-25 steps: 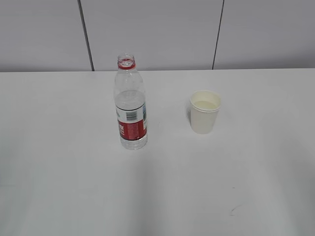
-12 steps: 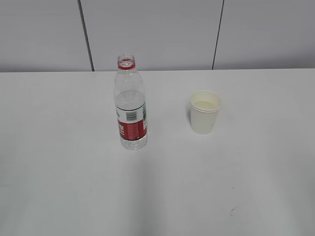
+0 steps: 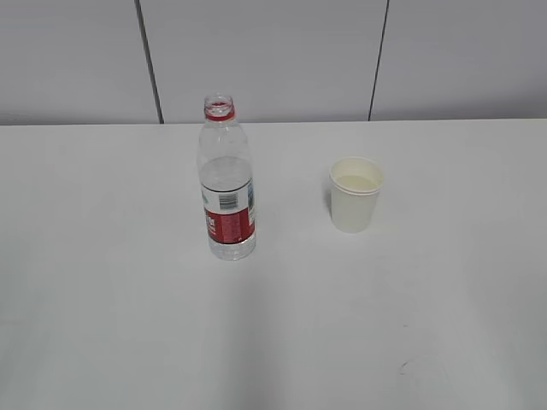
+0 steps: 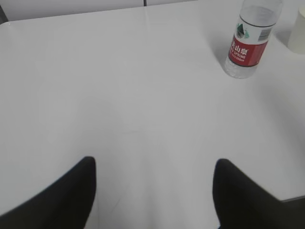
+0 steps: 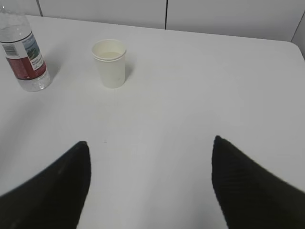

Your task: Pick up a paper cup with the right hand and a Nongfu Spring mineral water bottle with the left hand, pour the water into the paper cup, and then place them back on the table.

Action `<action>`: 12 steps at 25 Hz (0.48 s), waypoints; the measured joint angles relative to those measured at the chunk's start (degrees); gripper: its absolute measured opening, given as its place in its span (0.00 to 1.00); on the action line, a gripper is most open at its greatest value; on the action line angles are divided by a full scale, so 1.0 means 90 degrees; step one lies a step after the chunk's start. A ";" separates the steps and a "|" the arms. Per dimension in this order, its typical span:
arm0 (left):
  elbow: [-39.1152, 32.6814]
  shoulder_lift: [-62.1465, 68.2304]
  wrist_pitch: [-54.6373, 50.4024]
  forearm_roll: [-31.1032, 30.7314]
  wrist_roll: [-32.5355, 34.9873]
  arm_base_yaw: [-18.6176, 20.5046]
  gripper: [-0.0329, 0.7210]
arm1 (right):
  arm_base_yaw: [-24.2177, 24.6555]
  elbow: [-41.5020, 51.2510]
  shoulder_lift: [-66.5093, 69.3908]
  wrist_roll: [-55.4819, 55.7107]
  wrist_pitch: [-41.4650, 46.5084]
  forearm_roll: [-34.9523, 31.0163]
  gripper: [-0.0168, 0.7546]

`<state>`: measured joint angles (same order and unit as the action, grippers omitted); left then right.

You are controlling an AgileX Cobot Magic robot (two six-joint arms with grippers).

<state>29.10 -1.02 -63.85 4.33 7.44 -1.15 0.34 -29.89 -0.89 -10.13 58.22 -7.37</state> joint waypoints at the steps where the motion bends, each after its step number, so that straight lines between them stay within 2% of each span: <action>1: 0.0000 0.0000 0.0000 0.0000 0.0000 0.0000 0.67 | 0.0000 0.0000 0.0000 0.0000 0.0063 0.0000 0.79; 6: 0.0000 0.0000 0.0000 -0.0002 0.0000 0.0000 0.67 | 0.0000 0.0000 0.0000 0.0000 0.0889 0.0000 0.79; 12: 0.0000 0.0000 0.0000 0.0009 0.0000 0.0000 0.66 | 0.0000 0.0091 0.0000 0.0000 0.0954 0.0000 0.79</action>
<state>29.10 -1.02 -63.85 4.41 7.44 -1.15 0.34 -29.07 -0.89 -10.13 66.81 -7.37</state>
